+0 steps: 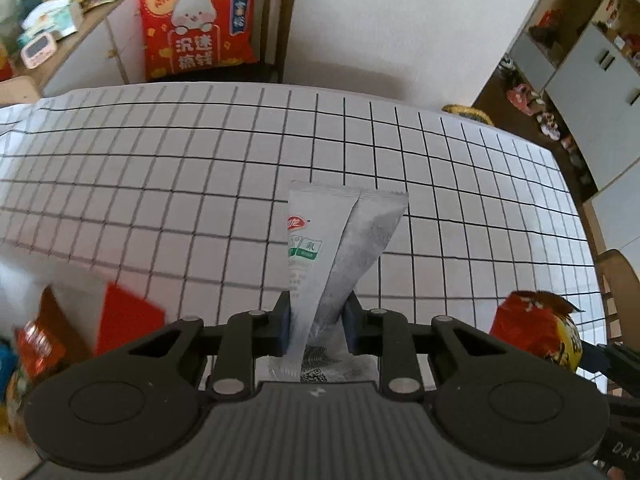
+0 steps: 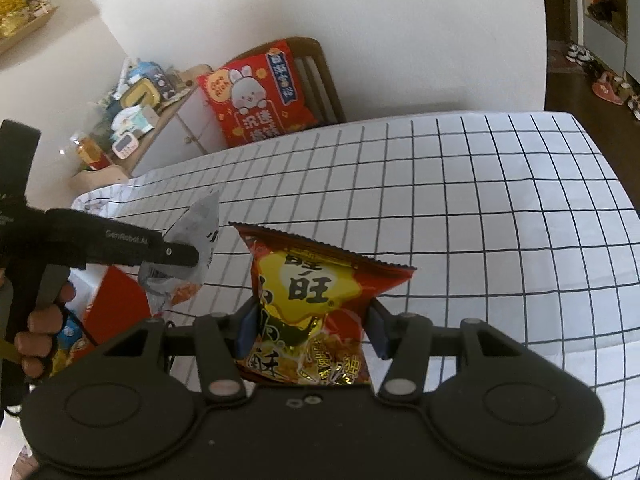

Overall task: Organize snacks
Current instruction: 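Carry the white packet and chip bag with both grippers over the box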

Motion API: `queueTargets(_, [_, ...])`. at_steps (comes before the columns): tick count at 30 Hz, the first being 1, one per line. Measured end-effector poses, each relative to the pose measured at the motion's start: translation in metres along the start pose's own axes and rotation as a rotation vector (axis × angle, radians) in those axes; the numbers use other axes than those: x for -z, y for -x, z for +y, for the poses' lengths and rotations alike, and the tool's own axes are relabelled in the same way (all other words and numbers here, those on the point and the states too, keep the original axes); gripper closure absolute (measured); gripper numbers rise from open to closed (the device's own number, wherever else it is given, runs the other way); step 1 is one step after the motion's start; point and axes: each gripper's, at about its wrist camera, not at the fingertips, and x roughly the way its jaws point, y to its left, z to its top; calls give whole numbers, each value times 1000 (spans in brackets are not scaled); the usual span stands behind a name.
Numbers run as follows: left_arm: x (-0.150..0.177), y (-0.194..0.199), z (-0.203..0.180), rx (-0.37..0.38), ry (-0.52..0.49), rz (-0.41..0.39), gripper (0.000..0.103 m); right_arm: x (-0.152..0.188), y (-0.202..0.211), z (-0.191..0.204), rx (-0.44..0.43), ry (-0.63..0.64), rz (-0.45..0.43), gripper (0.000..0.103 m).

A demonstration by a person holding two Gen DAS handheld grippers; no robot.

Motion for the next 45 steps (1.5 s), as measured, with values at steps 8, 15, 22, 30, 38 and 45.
queueTargets(8, [36, 57, 13, 3, 44, -34, 78, 10, 31, 26, -38, 46, -18, 50])
queueTargets(15, [68, 90, 33, -27, 68, -50, 78, 22, 45, 60, -76, 94, -6, 50])
queueTargets(22, [98, 126, 69, -41, 130, -61, 78, 31, 50, 101, -114, 138, 8, 50])
queueTargets(30, [120, 155, 120, -56, 190, -71, 78, 41, 41, 158, -164, 209, 49, 50])
queueTargets(38, [141, 181, 187, -76, 292, -69, 78, 49, 21, 213, -201, 270, 81, 50])
queueTargets(45, [143, 188, 246, -149, 359, -89, 78, 58, 0, 255, -200, 318, 105, 50])
